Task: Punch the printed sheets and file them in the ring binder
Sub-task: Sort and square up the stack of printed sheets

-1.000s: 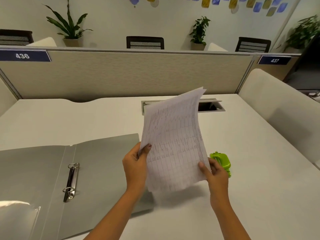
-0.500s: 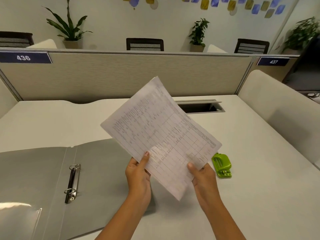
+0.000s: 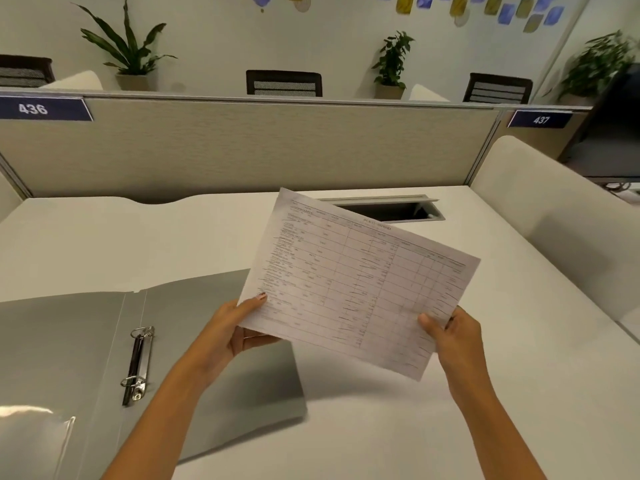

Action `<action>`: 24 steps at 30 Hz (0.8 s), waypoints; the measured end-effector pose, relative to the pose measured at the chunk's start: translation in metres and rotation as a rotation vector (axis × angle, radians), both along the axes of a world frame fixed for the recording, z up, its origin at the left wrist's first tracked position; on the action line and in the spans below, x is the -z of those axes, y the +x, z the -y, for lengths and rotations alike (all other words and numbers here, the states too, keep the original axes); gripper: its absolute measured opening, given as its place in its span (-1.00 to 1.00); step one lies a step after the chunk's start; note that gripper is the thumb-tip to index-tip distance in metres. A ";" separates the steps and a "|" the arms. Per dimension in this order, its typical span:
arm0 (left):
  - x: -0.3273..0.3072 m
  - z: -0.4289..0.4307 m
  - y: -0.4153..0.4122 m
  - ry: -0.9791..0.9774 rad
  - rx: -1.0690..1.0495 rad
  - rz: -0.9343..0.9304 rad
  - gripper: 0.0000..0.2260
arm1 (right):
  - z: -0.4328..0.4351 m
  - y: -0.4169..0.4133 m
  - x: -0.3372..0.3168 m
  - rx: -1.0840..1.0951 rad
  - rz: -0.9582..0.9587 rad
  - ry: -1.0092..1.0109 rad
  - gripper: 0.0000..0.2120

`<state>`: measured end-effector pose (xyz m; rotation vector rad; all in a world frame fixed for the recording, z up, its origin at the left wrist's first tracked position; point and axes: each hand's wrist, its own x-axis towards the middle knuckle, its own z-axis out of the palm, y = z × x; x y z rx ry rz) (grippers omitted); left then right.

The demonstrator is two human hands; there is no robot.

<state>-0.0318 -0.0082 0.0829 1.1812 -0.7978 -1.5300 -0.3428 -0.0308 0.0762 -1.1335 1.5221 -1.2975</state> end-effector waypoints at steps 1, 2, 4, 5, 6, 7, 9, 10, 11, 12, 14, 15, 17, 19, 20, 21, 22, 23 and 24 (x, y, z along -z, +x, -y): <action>0.001 0.001 0.002 -0.009 0.025 0.036 -0.52 | -0.001 0.000 -0.003 0.005 -0.030 -0.010 -0.82; 0.002 0.001 0.003 -0.019 0.051 0.099 -0.42 | -0.001 -0.001 -0.004 0.011 -0.063 -0.019 -0.82; 0.004 0.003 0.000 -0.032 0.103 0.257 -0.44 | -0.001 -0.002 -0.007 0.019 -0.127 -0.041 -0.79; 0.005 0.004 -0.002 -0.046 0.112 0.330 -0.55 | -0.001 -0.002 -0.009 0.018 -0.156 -0.058 -0.76; 0.005 0.006 -0.005 -0.070 0.105 0.384 -0.68 | -0.002 -0.001 -0.009 0.018 -0.180 -0.080 -0.73; 0.005 0.008 -0.009 -0.098 0.091 0.417 -0.77 | -0.002 0.000 -0.010 0.020 -0.200 -0.103 -0.73; 0.004 0.012 -0.017 -0.163 0.045 0.431 -0.82 | -0.005 0.005 -0.008 0.036 -0.223 -0.153 -0.76; 0.005 0.013 -0.023 -0.190 0.018 0.430 -0.81 | -0.006 0.007 -0.007 0.048 -0.228 -0.179 -0.76; 0.007 0.014 -0.028 -0.212 -0.007 0.442 -0.79 | -0.008 0.010 -0.006 0.060 -0.223 -0.203 -0.76; 0.010 0.014 -0.033 -0.233 -0.031 0.455 -0.77 | -0.009 0.012 -0.005 0.072 -0.205 -0.223 -0.75; 0.014 0.014 -0.044 -0.258 -0.092 0.457 -0.74 | -0.012 0.016 -0.003 0.107 -0.139 -0.248 -0.74; 0.016 0.014 -0.049 -0.263 -0.112 0.451 -0.72 | -0.012 0.016 -0.001 0.128 -0.098 -0.249 -0.73; 0.020 0.014 -0.057 -0.264 -0.114 0.461 -0.69 | -0.015 0.017 0.007 0.165 -0.038 -0.224 -0.71; 0.026 0.012 -0.062 -0.261 -0.088 0.484 -0.64 | -0.018 0.017 0.019 0.176 -0.033 -0.172 -0.68; 0.029 0.011 -0.064 -0.253 -0.077 0.483 -0.62 | -0.019 0.017 0.025 0.172 -0.041 -0.142 -0.65; 0.033 0.011 -0.065 -0.242 -0.071 0.479 -0.62 | -0.021 0.017 0.031 0.163 -0.045 -0.109 -0.61; 0.036 0.011 -0.067 -0.236 -0.070 0.474 -0.63 | -0.022 0.016 0.035 0.157 -0.041 -0.082 -0.58; 0.037 0.010 -0.068 -0.232 -0.074 0.470 -0.65 | -0.023 0.015 0.038 0.156 -0.030 -0.062 -0.57; 0.039 0.010 -0.069 -0.231 -0.085 0.463 -0.70 | -0.023 0.014 0.040 0.159 -0.021 -0.049 -0.59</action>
